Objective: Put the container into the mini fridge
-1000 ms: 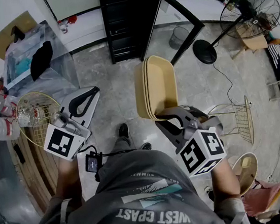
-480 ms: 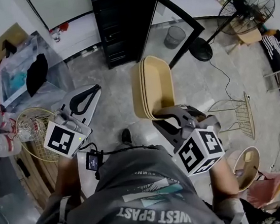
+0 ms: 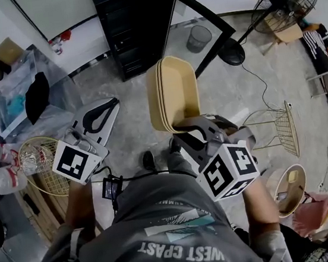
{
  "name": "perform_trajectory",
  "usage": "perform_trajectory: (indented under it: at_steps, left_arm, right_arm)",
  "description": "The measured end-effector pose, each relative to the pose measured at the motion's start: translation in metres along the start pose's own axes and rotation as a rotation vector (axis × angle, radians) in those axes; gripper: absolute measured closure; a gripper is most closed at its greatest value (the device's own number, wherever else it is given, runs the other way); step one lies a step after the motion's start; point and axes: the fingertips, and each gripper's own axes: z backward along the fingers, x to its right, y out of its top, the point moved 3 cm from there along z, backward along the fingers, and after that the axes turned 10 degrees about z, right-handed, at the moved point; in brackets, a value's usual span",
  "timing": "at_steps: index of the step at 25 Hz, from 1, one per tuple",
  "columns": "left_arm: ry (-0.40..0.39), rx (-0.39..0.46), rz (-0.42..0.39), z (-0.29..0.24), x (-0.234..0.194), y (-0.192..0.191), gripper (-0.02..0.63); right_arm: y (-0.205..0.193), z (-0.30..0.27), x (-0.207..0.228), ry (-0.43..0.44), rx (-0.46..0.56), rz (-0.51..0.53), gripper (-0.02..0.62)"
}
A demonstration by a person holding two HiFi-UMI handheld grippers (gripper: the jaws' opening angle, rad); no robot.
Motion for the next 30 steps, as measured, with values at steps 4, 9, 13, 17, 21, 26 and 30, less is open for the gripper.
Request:
perform_trajectory:
  at_steps: [4,9,13,17,21,26,30]
  left_arm:
    - [0.026,-0.002,0.003,-0.015,-0.003,0.008,0.581]
    - [0.079,-0.011,0.019,-0.028,-0.009,0.012,0.581]
    - [0.108,-0.019,0.025,-0.042,-0.01,0.015,0.581]
    - [0.139,-0.025,0.021,-0.055,-0.011,0.019,0.58]
    - [0.177,-0.033,0.017,-0.066,-0.011,0.022,0.581]
    - [0.237,-0.039,0.012,-0.078,-0.009,0.026,0.581]
    - [0.288,-0.043,0.008,-0.085,-0.005,0.026,0.581]
  right_arm:
    - [-0.013,-0.001,0.016,0.01,0.02,0.003,0.551]
    - [-0.025,-0.005,0.037,0.032,0.047,0.029,0.551]
    - [-0.038,-0.006,0.053,0.045,0.065,0.046,0.551]
    - [-0.051,-0.007,0.067,0.056,0.086,0.061,0.551]
    - [-0.064,-0.008,0.08,0.07,0.113,0.078,0.551]
    - [-0.081,-0.01,0.095,0.095,0.149,0.109,0.551]
    - [-0.096,-0.013,0.106,0.119,0.168,0.137,0.551]
